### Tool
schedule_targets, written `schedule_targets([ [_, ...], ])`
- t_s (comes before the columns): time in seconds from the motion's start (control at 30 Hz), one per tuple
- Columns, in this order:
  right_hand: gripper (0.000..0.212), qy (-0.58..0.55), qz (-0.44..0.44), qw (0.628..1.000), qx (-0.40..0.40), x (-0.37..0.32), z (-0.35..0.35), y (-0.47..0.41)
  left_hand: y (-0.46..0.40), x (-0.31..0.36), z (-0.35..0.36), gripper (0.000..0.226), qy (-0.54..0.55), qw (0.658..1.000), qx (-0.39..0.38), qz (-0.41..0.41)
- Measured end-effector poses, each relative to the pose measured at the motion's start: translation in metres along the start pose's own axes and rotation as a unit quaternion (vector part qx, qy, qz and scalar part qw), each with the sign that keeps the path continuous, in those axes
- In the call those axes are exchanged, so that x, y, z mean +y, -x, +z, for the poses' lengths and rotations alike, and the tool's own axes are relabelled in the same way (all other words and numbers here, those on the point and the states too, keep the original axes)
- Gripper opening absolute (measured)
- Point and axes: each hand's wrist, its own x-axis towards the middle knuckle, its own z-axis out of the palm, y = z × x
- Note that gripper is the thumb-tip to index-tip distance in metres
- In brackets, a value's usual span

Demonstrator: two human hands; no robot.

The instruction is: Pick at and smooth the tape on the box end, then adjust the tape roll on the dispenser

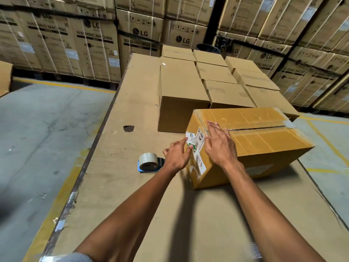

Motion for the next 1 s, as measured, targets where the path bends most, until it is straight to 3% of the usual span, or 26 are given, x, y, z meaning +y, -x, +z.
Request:
schedule_targets([
  [0.07, 0.048, -0.030, -0.066, 0.996, 0.057, -0.025, 0.006, 0.002, -0.002, -0.017, -0.012, 0.050, -0.011, 1.000, 0.026, -0.012],
  [0.17, 0.041, -0.079, -0.100, 0.991, 0.044, -0.056, 0.029, 0.005, -0.001, -0.046, -0.029, 0.046, -0.039, 0.998, 0.041, -0.039],
  [0.37, 0.046, -0.140, 0.020, 0.975, -0.171, -0.067, 0.106, 0.012, 0.002, -0.112, -0.057, 0.067, -0.112, 0.989, -0.007, -0.095],
  [0.5, 0.050, -0.140, 0.106, 0.947, -0.267, -0.063, 0.155, 0.016, -0.006, -0.138, -0.061, 0.086, -0.164, 0.980, -0.073, -0.087],
  [0.6, 0.058, -0.147, 0.139, 0.931, -0.304, -0.061, 0.185, 0.011, -0.016, -0.147, -0.058, 0.086, -0.231, 0.965, -0.109, -0.054],
  [0.77, 0.063, -0.182, 0.175, 0.916, -0.312, -0.067, 0.214, 0.000, -0.030, -0.154, -0.052, 0.084, -0.306, 0.947, -0.100, 0.009],
  [1.0, 0.063, -0.227, 0.211, 0.900, -0.306, -0.069, 0.227, -0.006, -0.033, -0.160, -0.046, 0.067, -0.280, 0.957, -0.074, 0.032],
])
